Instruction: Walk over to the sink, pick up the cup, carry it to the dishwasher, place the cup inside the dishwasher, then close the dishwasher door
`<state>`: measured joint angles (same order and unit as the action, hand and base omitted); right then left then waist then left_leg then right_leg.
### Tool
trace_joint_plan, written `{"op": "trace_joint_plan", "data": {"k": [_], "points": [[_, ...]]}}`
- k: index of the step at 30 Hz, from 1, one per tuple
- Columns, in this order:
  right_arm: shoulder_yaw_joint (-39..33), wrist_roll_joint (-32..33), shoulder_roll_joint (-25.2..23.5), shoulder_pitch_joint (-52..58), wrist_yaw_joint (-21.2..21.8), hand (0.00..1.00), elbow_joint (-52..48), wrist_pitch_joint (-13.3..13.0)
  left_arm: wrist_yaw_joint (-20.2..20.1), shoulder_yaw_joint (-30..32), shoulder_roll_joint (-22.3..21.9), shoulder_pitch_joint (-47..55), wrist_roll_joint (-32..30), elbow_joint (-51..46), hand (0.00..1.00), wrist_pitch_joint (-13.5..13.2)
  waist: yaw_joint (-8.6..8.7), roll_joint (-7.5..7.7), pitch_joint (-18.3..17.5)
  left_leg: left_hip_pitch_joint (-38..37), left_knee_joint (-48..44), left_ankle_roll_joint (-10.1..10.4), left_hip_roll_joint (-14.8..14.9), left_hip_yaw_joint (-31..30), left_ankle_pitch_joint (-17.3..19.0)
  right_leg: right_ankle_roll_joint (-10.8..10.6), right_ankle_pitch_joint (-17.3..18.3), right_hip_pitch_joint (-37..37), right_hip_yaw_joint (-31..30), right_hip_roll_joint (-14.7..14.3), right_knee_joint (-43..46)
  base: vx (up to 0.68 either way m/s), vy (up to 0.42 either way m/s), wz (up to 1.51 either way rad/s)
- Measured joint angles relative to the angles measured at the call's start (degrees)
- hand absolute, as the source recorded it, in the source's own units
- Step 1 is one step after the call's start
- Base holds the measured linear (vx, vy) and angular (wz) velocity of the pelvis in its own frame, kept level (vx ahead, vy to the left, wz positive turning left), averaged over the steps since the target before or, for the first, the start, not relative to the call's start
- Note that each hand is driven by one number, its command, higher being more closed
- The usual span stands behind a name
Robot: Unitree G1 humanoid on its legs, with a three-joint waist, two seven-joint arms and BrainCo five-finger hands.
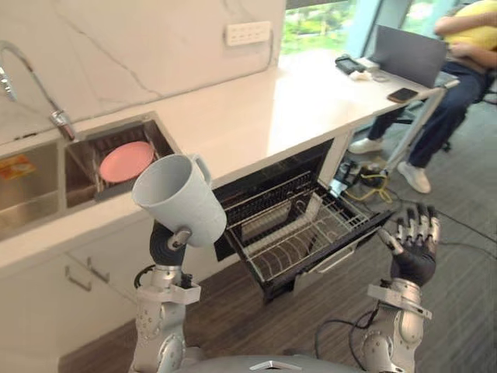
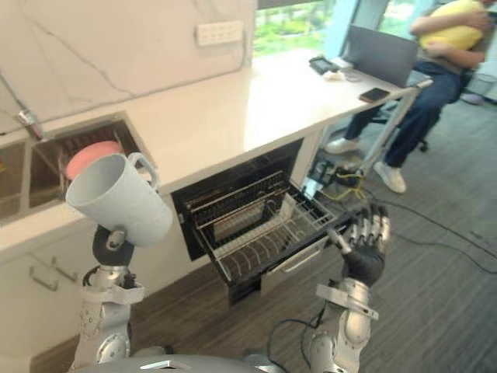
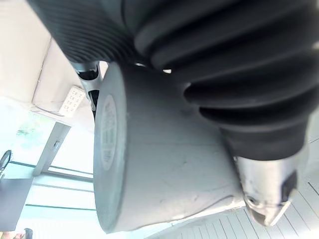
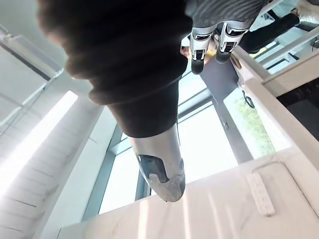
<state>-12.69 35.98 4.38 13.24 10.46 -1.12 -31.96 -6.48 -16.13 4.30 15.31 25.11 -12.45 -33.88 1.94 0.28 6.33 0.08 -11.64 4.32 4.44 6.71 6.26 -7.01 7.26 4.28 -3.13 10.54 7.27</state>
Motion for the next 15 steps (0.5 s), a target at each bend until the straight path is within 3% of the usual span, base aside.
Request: {"op": "trace_joint_plan", "data": {"k": [2,3,6,7,11,12,15], "points": [[1.47,0.24,-2.92,0.76,2.33,0.00,-5.64,2.00,2.27,1.31,1.03,-2.35,-0.55,-0.12,1.00,0.19,0.01,2.87,-0.50,-0.62,0.28,-2.28,-2.03,3.84,0.59,-1.80,-3.82,-0.43,1.88,3.10,-0.91,0.23,0.369,-0.63],[1.96,0.23,-3.42,0.89,2.90,0.00,-6.63,2.37,3.12,1.27,1.13,-2.98,-1.13,-0.05,1.00,0.30,-0.08,2.96,-0.53,-0.89,-0.07,-2.70,-2.03,4.57,1.00,-1.93,-4.91,-0.69,3.12,3.16,-0.76,0.19,0.223,-0.55],[6.13,0.26,-4.04,0.65,4.60,0.00,-8.36,4.45,9.38,0.25,1.42,-7.08,-7.93,0.41,1.00,0.49,0.16,2.63,-0.35,-2.73,0.89,-3.69,-1.79,7.63,1.69,0.24,-7.65,-3.34,8.20,3.12,2.65,0.11,0.160,-0.53],[8.18,0.31,-4.04,-0.11,5.81,0.00,-8.31,6.08,13.27,0.16,1.53,-8.94,-12.42,0.98,1.00,0.57,0.04,2.21,-0.18,-3.31,1.38,-3.86,-1.64,9.18,1.80,0.42,-8.52,-4.51,9.06,3.03,3.14,0.03,0.120,-0.63],[14.35,0.78,-3.87,-4.08,8.86,0.00,-8.07,8.72,23.69,0.32,2.52,-13.67,-22.02,3.53,1.00,1.66,-0.27,2.35,-0.27,-3.13,1.79,-3.65,-0.91,13.18,2.26,0.41,-13.09,-4.26,13.23,1.83,-3.43,-0.02,0.053,-0.67],[16.86,0.82,-3.59,-6.42,9.68,0.00,-7.96,9.81,27.37,0.22,2.37,-15.01,-25.23,4.64,1.00,3.22,-0.61,2.28,-0.22,-3.15,1.61,-3.35,-0.94,14.24,2.68,0.42,-14.10,-3.53,14.21,1.46,-6.56,-0.07,-0.023,-0.56],[18.87,1.82,-2.29,-7.80,10.12,0.00,-7.98,10.74,31.49,-1.07,1.42,-17.35,-30.77,6.58,1.00,4.97,-0.44,1.89,-0.16,-3.43,0.70,-2.99,-0.73,13.89,3.18,0.32,-14.11,-1.84,14.96,1.03,-8.42,-0.06,-0.043,-0.16]]}}
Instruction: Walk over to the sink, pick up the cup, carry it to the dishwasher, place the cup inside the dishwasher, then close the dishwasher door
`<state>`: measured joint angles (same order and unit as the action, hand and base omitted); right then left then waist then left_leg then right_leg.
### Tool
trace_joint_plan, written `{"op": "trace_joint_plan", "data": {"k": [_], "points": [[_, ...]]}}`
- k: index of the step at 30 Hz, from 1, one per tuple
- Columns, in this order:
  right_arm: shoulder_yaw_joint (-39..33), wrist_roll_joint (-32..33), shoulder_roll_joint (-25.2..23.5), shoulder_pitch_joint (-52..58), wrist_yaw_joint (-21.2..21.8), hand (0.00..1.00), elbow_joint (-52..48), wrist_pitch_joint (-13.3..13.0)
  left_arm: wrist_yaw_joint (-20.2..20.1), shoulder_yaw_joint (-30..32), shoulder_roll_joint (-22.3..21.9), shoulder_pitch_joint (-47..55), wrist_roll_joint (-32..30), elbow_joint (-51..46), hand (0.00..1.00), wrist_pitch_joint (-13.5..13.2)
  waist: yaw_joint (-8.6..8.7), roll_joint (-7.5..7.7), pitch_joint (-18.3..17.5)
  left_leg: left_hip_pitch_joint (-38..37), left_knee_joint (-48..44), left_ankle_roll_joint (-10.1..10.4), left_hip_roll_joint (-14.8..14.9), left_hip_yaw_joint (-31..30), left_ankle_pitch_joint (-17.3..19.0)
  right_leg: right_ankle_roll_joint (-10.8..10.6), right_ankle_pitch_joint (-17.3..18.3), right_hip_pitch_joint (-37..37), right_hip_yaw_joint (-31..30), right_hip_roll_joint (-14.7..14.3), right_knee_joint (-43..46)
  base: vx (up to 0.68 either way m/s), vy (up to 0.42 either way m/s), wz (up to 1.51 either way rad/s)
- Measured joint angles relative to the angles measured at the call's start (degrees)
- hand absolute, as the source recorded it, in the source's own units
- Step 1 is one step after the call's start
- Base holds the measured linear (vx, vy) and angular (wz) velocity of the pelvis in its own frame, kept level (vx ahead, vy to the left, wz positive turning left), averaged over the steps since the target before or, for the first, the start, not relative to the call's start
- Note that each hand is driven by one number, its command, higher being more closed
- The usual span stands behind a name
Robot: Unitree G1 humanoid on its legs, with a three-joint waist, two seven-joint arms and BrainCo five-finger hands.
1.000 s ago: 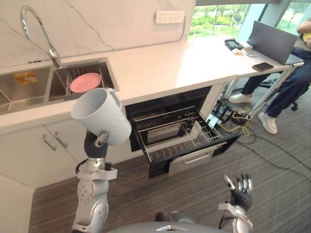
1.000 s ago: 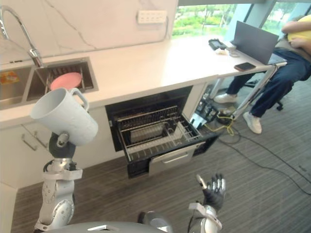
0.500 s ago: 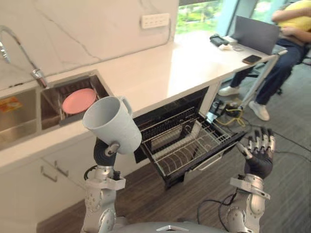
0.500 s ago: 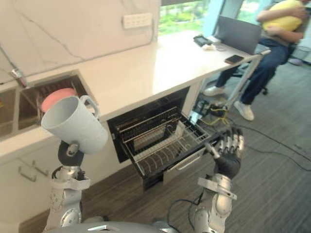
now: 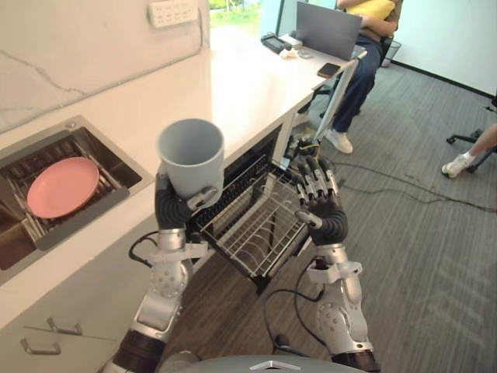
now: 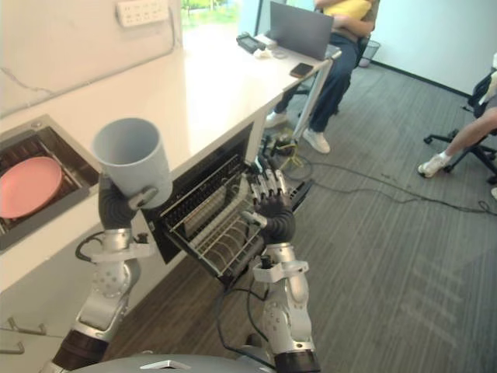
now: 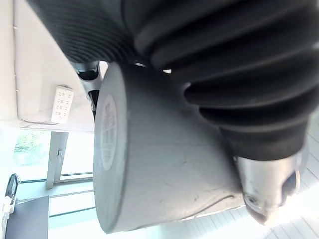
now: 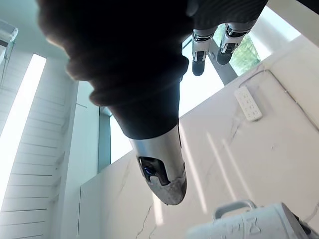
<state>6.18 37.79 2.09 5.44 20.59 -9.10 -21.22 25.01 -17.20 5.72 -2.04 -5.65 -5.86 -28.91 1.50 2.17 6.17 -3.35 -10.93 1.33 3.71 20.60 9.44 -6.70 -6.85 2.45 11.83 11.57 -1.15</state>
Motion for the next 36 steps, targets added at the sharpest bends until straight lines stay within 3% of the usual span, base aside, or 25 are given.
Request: {"op": "trace_joint_plan", "data": {"k": [8,11,16,27,36], "points": [[4.84,0.92,0.94,-1.84,-3.78,0.00,-0.23,3.14,9.23,-2.00,-1.54,-1.20,-11.19,0.45,1.00,3.54,-0.03,-0.62,-0.67,-0.88,2.11,1.34,0.12,0.03,-0.94,-0.12,1.50,-0.93,-0.57,-0.69,-0.01,-0.08,-0.052,-0.09],[6.60,0.71,0.99,-1.85,-4.95,0.00,-0.95,4.14,10.94,-3.28,-1.84,-1.21,-12.53,1.62,1.00,4.28,-0.13,-0.65,-1.38,-0.78,2.19,1.06,0.28,0.01,-1.51,-0.16,1.32,-1.07,-0.51,-1.01,-0.49,0.01,-0.011,0.00],[8.91,0.82,0.94,-2.52,-6.23,0.00,-1.38,4.17,12.63,-3.80,-1.98,-1.33,-13.12,2.74,1.00,6.07,-0.13,-0.14,-2.01,-0.87,2.39,1.05,0.40,-0.12,-1.52,-0.58,-0.02,0.04,-0.48,-1.43,-2.18,0.02,-0.014,0.00],[12.46,1.23,0.83,-2.99,-6.95,0.00,-1.71,5.25,17.73,-6.74,-2.09,-1.42,-23.31,7.64,1.00,8.81,-0.64,0.48,-4.24,-2.91,5.30,1.02,-0.36,0.00,-2.71,-0.04,0.38,0.63,-0.57,-1.24,-2.00,-0.05,-0.018,-0.01],[14.21,1.03,0.90,-3.59,-7.74,0.00,-1.79,6.46,18.44,-7.96,-2.06,-1.42,-27.23,9.71,1.00,9.06,-0.72,0.47,-4.85,-3.90,7.67,1.36,-0.41,0.11,-4.18,-0.10,0.37,0.50,-0.61,-1.63,-2.01,-0.03,-0.016,-0.01]]}}
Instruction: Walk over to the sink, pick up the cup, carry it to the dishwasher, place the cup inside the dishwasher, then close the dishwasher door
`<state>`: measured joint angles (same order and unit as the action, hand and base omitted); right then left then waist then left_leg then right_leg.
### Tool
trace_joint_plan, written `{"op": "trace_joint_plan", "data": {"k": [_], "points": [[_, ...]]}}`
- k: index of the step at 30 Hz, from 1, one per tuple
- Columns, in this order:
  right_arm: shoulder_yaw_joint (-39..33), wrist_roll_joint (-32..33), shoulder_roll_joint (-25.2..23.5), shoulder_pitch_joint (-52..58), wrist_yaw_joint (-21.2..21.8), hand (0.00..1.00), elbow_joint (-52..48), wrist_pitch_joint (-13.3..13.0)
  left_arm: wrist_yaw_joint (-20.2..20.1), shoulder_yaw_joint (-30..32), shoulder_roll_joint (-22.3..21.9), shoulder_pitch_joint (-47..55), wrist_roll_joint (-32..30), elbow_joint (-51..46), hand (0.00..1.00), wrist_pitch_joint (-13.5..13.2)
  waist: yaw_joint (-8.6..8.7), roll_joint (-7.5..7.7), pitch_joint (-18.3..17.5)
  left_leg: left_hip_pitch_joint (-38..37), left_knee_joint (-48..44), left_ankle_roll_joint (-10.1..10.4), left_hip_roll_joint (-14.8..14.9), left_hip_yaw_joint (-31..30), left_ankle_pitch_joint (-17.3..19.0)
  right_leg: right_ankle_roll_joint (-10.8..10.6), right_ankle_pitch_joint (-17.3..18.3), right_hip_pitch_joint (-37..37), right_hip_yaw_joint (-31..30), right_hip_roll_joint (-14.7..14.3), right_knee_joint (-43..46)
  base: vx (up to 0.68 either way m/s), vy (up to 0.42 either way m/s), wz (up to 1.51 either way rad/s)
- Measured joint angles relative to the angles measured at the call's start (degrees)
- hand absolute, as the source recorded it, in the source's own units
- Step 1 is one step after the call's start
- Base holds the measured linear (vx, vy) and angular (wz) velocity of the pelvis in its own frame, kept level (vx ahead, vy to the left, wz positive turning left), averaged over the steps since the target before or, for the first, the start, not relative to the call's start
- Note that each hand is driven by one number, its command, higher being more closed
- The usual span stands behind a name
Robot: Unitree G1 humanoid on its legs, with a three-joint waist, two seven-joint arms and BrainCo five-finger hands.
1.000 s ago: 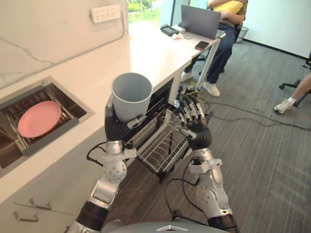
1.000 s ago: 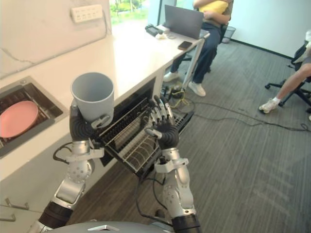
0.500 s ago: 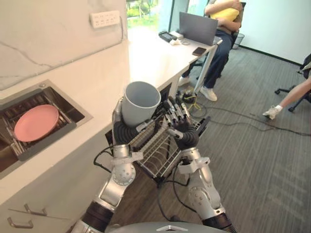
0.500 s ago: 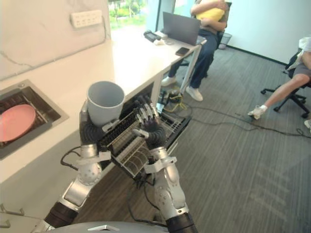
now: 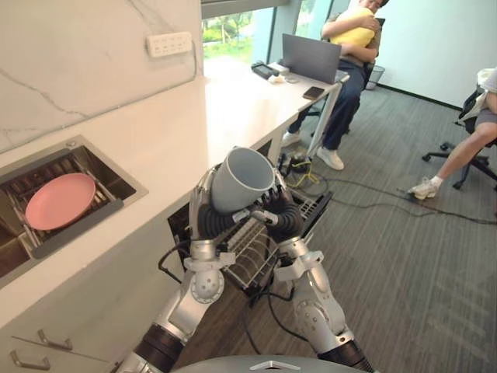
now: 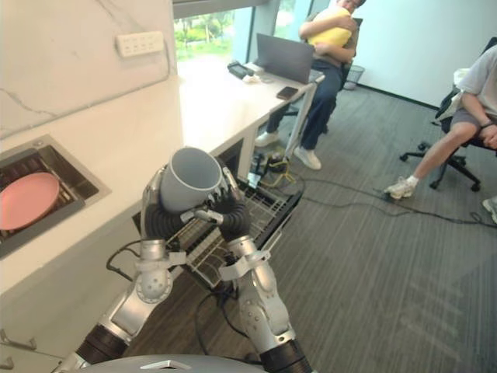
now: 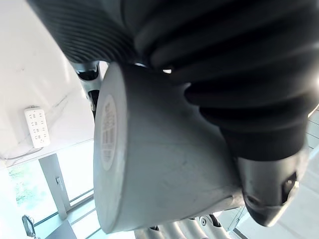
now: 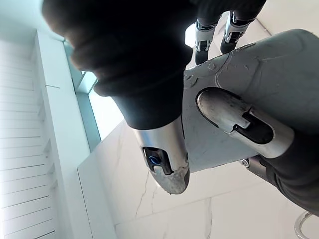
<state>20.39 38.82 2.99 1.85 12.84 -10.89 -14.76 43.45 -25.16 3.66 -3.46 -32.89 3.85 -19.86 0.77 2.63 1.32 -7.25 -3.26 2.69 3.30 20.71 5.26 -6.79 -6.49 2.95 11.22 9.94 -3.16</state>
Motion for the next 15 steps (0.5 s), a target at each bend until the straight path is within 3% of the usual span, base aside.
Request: {"op": "trace_joint_plan", "data": {"k": [14,15], "points": [[1.40,-1.21,0.46,-0.03,-5.57,0.00,-0.08,0.43,0.01,-2.12,0.38,0.04,-4.61,1.93,1.00,-0.08,-0.16,-0.01,-1.27,-1.61,2.60,0.10,-0.34,0.42,-1.15,-0.16,-0.06,0.16,-0.32,-0.13,-0.12,-0.02,-0.010,-0.01],[1.43,-2.31,0.61,-0.03,-5.79,1.00,-0.31,1.22,0.01,-2.23,0.40,0.04,-5.16,1.98,1.00,-0.08,-0.15,-0.01,-1.27,-1.65,2.62,0.10,-0.34,0.43,-1.15,-0.16,-0.06,0.16,-0.34,-0.13,-0.12,0.00,0.000,0.00]]}}
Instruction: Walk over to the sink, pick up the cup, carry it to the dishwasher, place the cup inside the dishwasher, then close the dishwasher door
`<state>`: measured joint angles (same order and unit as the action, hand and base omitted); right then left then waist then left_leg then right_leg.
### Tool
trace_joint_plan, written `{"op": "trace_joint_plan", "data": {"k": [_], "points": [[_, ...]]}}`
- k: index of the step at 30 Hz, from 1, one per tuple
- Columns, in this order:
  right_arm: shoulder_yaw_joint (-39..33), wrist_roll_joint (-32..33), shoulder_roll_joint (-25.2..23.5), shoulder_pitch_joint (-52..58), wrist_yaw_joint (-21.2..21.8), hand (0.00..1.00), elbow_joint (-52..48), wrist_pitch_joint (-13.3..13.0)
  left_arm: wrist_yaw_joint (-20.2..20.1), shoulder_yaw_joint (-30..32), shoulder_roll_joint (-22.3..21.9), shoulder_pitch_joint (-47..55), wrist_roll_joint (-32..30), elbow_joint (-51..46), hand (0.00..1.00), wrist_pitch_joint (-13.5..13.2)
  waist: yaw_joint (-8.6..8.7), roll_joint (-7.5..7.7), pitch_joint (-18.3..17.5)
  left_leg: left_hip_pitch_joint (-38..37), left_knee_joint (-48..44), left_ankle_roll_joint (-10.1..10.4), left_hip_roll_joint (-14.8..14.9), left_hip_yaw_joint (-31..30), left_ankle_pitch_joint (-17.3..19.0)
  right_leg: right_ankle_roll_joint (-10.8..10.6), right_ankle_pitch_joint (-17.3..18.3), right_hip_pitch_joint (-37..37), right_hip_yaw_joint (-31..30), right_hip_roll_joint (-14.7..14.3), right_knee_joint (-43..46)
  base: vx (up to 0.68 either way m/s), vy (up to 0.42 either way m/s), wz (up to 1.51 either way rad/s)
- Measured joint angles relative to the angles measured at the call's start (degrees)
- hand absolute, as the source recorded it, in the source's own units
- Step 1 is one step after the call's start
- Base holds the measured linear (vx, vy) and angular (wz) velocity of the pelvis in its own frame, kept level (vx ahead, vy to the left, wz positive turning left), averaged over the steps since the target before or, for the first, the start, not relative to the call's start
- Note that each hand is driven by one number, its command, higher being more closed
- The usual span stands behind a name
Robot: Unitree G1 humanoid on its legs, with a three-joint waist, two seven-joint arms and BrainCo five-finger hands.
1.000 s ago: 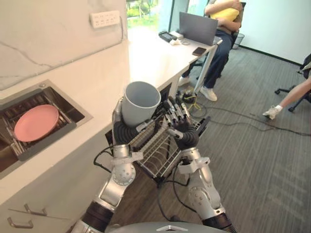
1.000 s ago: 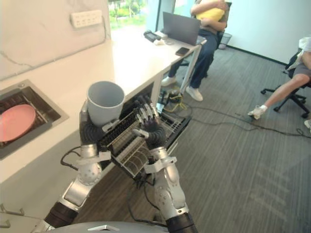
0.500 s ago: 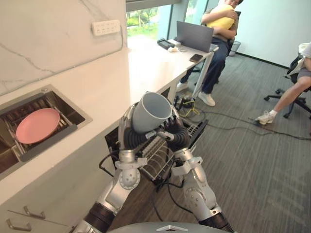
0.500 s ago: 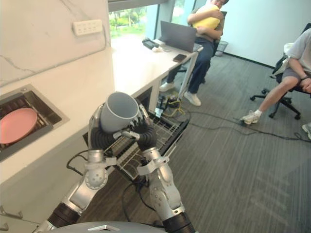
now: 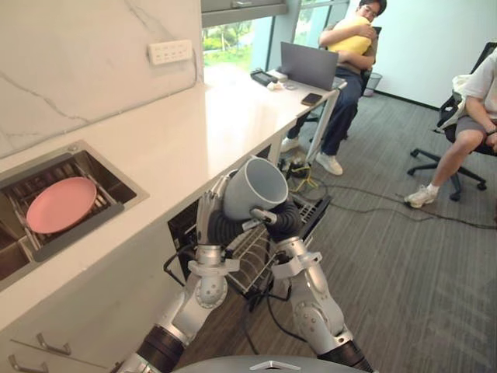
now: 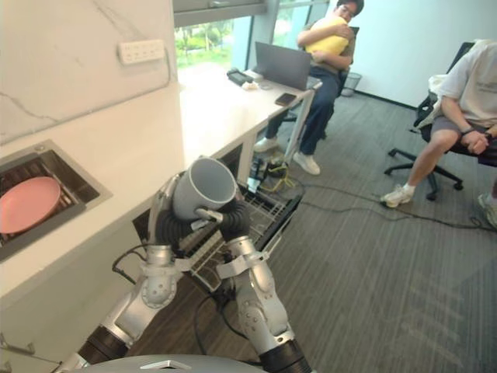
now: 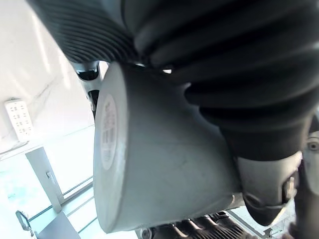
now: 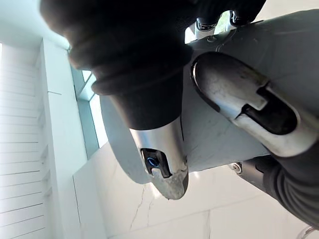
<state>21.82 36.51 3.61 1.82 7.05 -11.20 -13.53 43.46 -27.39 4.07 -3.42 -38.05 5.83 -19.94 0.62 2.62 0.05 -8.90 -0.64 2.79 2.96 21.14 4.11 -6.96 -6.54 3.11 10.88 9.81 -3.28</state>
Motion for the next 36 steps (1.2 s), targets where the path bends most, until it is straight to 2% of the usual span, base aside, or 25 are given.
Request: {"op": "trace_joint_plan", "data": {"k": [4,10,20,21,28,32,36], "points": [[-0.26,-1.85,1.61,0.00,-0.09,1.00,-1.66,1.14,0.10,0.17,0.10,0.00,-0.47,0.00,1.00,0.00,-0.08,0.02,-0.08,-0.28,1.06,-0.03,-0.16,-0.02,-0.64,-0.01,0.00,-0.03,0.05,0.00,0.00,-0.01,-0.005,0.00],[-0.56,-3.96,1.62,0.00,-0.44,1.00,-1.66,1.17,0.12,0.04,0.48,0.01,-0.51,0.10,1.00,0.00,0.04,-0.04,-0.13,-0.42,1.77,0.00,-0.25,-0.03,-1.08,-0.04,-0.02,-0.10,0.10,-0.04,-0.04,0.00,0.000,0.00],[-0.13,-7.70,1.77,0.00,-4.92,1.00,-1.75,0.87,0.37,0.04,0.47,0.01,-0.16,1.43,1.00,0.00,0.07,-0.02,-0.17,-0.43,1.78,-0.01,-0.25,-0.07,-1.12,-0.06,-0.04,-0.07,0.11,-0.03,-0.05,0.00,0.000,0.00],[-0.09,-7.70,1.71,0.00,-5.36,1.00,-1.75,0.90,0.37,-0.13,0.46,0.02,0.65,1.50,0.00,-0.05,0.07,-0.02,-0.17,-0.42,1.78,-0.01,-0.25,-0.08,-1.12,-0.06,-0.04,-0.07,0.11,-0.03,-0.05,0.00,0.000,0.00],[-2.46,-7.75,1.17,0.00,-9.21,1.00,-3.83,1.01,-0.18,-1.45,0.35,2.18,4.03,1.56,0.00,-0.99,0.08,0.01,-0.24,-0.43,1.86,-0.01,-0.27,-0.20,-1.18,-0.07,-0.04,-0.03,0.24,-0.03,-0.06,0.00,0.000,0.00],[-5.42,-7.73,1.10,0.01,-11.33,1.00,-3.83,1.11,-0.20,0.26,0.31,3.00,5.87,1.56,0.00,-0.98,0.13,0.00,-0.25,-0.45,2.18,-0.03,-0.28,-0.44,-1.53,-0.07,-0.04,0.00,0.50,-0.03,-0.06,-0.02,-0.015,0.03],[-7.89,-7.73,1.05,0.02,-11.40,1.00,-3.80,1.22,-0.21,2.05,0.24,3.29,7.71,1.56,0.00,-0.97,0.04,0.01,-0.26,-1.30,4.06,0.01,-0.45,-0.65,-2.57,-0.14,0.03,0.01,0.79,-0.13,-0.06,-0.04,-0.022,0.04]]}}
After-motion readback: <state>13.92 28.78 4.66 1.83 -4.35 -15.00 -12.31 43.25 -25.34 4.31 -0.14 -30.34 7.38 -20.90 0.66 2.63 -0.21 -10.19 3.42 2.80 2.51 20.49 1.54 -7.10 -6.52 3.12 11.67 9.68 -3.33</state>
